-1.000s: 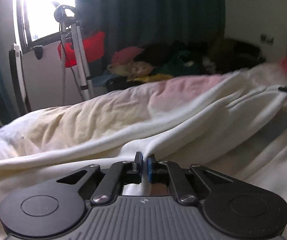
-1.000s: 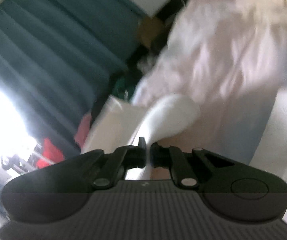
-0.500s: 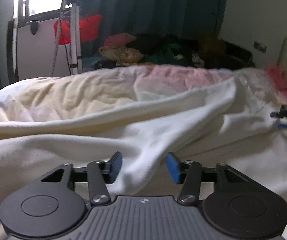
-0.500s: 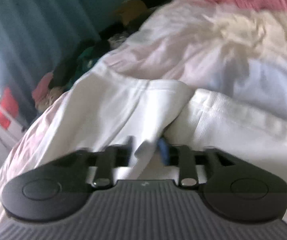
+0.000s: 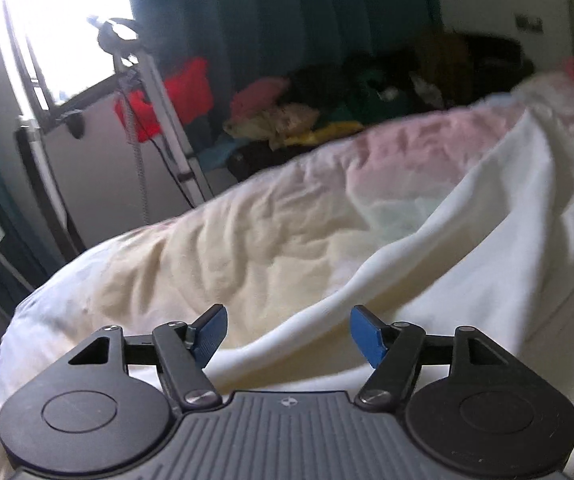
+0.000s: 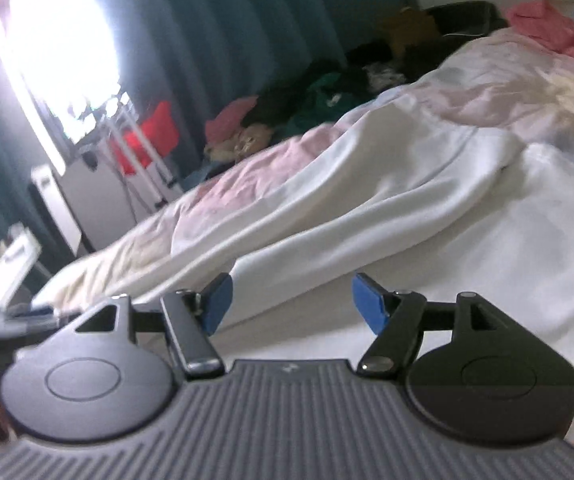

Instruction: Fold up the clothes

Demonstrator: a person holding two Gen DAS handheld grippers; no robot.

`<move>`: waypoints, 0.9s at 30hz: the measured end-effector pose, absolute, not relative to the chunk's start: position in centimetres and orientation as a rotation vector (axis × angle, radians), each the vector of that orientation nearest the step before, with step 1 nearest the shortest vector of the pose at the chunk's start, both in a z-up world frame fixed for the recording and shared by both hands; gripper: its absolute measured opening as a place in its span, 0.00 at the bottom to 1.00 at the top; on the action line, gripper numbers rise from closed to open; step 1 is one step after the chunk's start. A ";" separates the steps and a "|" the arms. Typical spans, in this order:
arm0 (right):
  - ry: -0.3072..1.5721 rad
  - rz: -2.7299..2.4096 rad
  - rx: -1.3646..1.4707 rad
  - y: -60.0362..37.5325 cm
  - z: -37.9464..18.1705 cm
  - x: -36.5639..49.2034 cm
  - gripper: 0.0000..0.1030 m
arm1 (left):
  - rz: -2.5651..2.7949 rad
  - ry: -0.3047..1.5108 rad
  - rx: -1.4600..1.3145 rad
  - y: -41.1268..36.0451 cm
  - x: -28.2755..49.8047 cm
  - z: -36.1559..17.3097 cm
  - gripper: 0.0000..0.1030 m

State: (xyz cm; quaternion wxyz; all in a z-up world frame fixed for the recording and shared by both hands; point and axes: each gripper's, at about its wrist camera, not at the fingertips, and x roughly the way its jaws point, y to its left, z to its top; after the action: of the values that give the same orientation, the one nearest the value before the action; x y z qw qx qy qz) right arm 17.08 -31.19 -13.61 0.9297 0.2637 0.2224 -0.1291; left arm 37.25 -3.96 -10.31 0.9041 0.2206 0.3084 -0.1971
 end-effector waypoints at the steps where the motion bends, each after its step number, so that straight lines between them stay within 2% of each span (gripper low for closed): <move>1: 0.459 -0.267 0.556 -31.5 -14.0 17.5 0.67 | -0.434 0.659 0.477 -4.2 38.1 -10.8 0.68; 3: 0.463 -0.281 0.587 -32.2 -14.8 18.3 0.67 | -0.485 0.704 0.524 -4.9 39.8 -11.7 0.65; 4: 0.469 -0.291 0.592 -32.4 -15.2 18.7 0.67 | -0.496 0.734 0.527 -5.0 40.6 -12.2 0.52; 5: 0.477 -0.302 0.594 -32.5 -15.6 19.1 0.67 | -0.511 0.767 0.524 -5.1 41.5 -12.7 0.25; 7: 0.489 -0.319 0.603 -32.8 -16.4 19.7 0.67 | -0.542 0.797 0.506 -5.3 42.3 -13.0 0.07; 8: 0.493 -0.323 0.612 -32.9 -16.6 19.8 0.67 | -0.546 0.791 0.509 -5.4 42.5 -13.1 0.04; 15: 0.519 -0.350 0.676 -34.1 -18.3 20.9 0.67 | -0.350 0.675 0.440 -5.5 44.2 -10.7 0.03; 21: 0.515 -0.349 0.649 -33.6 -18.0 20.8 0.67 | -0.180 0.702 0.442 -7.1 45.9 -13.7 0.07; 22: 0.514 -0.349 0.644 -33.5 -18.0 20.8 0.67 | -0.182 0.700 0.416 -6.7 45.7 -13.8 0.12; 24: 0.514 -0.349 0.634 -33.4 -17.9 20.7 0.67 | -0.189 0.700 0.339 -4.9 45.2 -13.1 0.34; 25: 0.514 -0.349 0.630 -33.3 -17.8 20.7 0.67 | -0.187 0.698 0.296 -3.7 44.8 -12.6 0.48; 27: 0.513 -0.349 0.620 -33.1 -17.7 20.6 0.67 | -0.193 0.668 0.237 -0.6 43.7 -11.3 0.56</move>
State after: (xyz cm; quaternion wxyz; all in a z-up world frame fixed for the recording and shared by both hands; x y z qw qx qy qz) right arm 20.64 -33.07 -17.75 0.9053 0.3001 0.2486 -0.1688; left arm 43.72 -0.64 -11.30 0.9333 0.1159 0.3266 -0.0941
